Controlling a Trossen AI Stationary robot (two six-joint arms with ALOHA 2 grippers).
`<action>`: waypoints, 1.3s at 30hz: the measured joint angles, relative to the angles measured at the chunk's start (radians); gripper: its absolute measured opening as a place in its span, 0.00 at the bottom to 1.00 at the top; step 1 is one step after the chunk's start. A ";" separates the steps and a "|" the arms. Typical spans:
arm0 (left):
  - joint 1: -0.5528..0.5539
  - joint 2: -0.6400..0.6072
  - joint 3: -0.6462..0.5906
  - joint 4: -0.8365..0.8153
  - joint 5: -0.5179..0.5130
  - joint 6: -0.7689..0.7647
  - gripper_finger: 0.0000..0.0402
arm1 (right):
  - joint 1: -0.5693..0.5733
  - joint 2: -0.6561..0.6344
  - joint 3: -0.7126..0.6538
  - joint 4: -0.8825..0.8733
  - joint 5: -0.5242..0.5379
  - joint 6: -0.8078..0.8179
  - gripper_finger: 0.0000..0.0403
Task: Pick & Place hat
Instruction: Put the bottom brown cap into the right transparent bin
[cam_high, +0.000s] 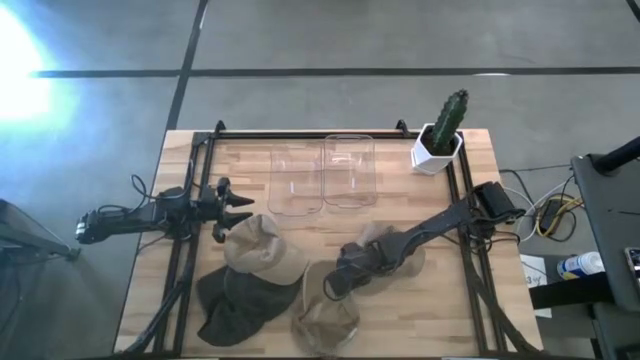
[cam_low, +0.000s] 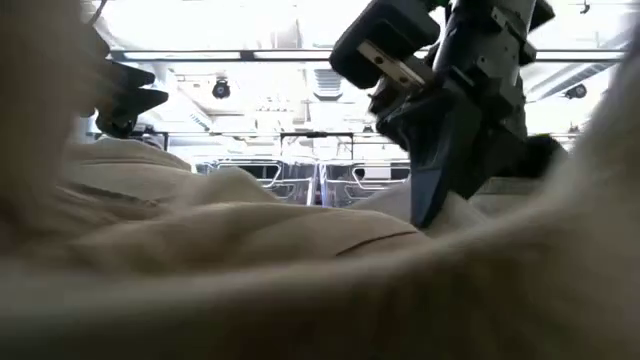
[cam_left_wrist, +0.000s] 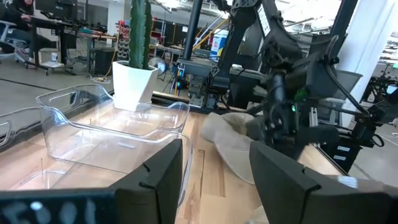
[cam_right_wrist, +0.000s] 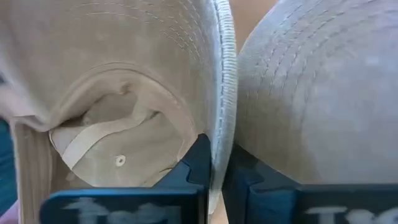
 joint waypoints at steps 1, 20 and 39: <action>0.000 0.000 0.000 0.000 0.000 0.000 0.45 | 0.002 -0.018 0.004 -0.031 0.027 -0.007 0.04; 0.000 0.006 0.000 0.000 0.000 0.000 0.45 | -0.049 -0.538 -0.008 -0.301 1.224 0.042 0.03; 0.000 0.006 0.000 0.000 0.000 0.000 0.45 | -0.548 -0.301 -0.011 -0.314 0.600 -0.176 0.03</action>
